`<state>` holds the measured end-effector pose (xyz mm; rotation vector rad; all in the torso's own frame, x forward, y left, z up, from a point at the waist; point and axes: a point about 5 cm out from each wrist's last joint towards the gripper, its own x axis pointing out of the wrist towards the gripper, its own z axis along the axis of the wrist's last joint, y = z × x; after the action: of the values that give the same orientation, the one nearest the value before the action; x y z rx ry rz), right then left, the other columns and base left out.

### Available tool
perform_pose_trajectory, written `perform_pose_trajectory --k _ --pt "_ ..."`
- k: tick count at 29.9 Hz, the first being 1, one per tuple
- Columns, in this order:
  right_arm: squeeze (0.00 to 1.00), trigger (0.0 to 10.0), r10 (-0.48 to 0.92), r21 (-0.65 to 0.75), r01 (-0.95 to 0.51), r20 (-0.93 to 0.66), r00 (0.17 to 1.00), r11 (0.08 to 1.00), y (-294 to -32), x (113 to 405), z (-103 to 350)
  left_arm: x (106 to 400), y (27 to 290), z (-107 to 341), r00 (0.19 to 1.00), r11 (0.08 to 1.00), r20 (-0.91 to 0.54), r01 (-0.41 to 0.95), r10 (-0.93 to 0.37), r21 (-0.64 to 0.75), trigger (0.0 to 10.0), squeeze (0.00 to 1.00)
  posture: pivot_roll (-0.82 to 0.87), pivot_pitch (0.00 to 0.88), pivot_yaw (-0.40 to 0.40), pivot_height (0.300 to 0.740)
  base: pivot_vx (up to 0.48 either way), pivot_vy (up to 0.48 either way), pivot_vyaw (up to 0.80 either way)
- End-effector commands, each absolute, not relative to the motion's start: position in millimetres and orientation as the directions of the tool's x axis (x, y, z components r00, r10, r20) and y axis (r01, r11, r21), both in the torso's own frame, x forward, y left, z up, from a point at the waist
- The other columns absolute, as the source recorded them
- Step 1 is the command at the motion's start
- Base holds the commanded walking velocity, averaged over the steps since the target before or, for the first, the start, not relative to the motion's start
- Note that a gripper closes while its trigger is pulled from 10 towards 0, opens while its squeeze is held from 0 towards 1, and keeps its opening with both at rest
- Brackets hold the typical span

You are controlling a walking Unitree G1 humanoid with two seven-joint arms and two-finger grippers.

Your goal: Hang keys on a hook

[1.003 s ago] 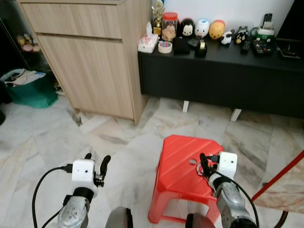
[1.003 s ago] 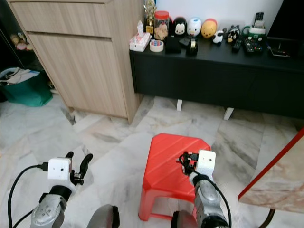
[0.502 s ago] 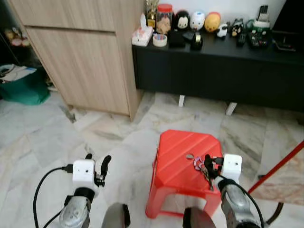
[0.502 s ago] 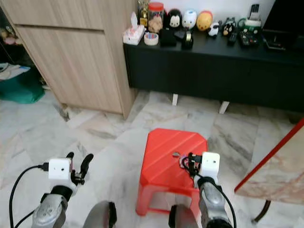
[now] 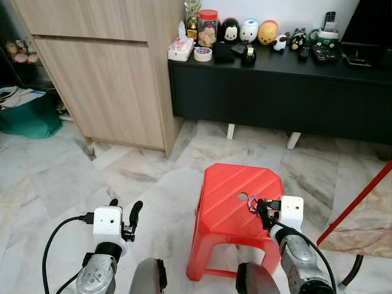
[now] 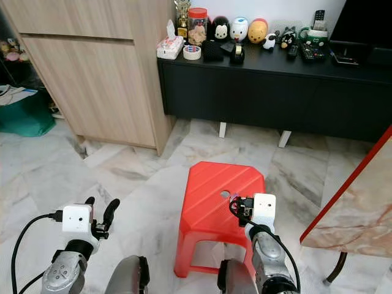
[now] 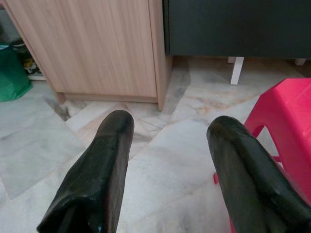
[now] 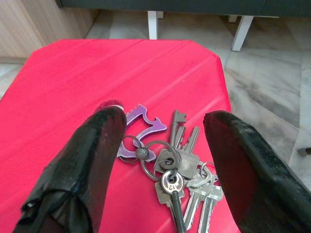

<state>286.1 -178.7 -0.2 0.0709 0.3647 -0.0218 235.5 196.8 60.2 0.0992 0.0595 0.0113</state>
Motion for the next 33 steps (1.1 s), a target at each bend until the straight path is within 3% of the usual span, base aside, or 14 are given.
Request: perform_pose_trajectory --k 1,11,26,33 --pt "0.0 10.0 0.005 0.067 0.02 -0.36 0.933 0.998 -176.2 289.2 1.6 236.2 198.5 58.0 0.997 0.993 -0.074 -0.005 0.014 0.12 10.0 0.0 0.07 0.045 -0.016 0.595 0.255 0.0 0.0" --pt "0.0 10.0 0.043 0.025 -0.036 -0.356 0.933 0.999 -171.8 291.2 3.3 240.8 197.2 59.6 0.998 0.994 -0.062 -0.005 0.012 0.11 10.0 0.0 0.07 0.044 -0.021 0.595 0.261 0.0 0.05" --pt "0.0 10.0 0.002 0.045 0.016 -0.367 0.93 0.999 -177.4 289.9 1.7 242.1 198.6 59.9 0.998 0.994 -0.06 -0.002 0.009 0.112 10.0 0.0 0.07 0.049 -0.021 0.595 0.085 0.0 0.12" --pt "0.0 10.0 -0.013 0.043 0.031 -0.376 0.926 0.999 -179.6 289.6 0.9 242.4 197.1 59.5 0.998 0.994 -0.062 0.006 0.001 0.112 10.0 0.0 0.07 0.048 -0.023 0.595 0.349 0.0 0.0"
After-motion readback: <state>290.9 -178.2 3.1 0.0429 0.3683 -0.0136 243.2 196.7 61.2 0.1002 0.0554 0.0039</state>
